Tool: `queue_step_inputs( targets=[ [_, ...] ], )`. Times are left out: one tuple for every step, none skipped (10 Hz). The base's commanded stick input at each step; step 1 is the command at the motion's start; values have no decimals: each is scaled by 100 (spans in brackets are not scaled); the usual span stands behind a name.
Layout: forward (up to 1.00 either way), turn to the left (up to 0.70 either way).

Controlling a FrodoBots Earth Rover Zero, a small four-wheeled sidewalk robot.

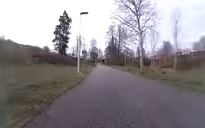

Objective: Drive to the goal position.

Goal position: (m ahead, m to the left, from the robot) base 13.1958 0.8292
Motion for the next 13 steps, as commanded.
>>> queue_step_inputs(
  targets=[
    [70,0],
    [70,0],
    [70,12],
    [70,27],
    [70,27],
    [70,27],
    [70,27],
    [70,27],
    [70,27],
    [70,27],
    [70,27],
    [70,27],
    [70,27]
  ],
)
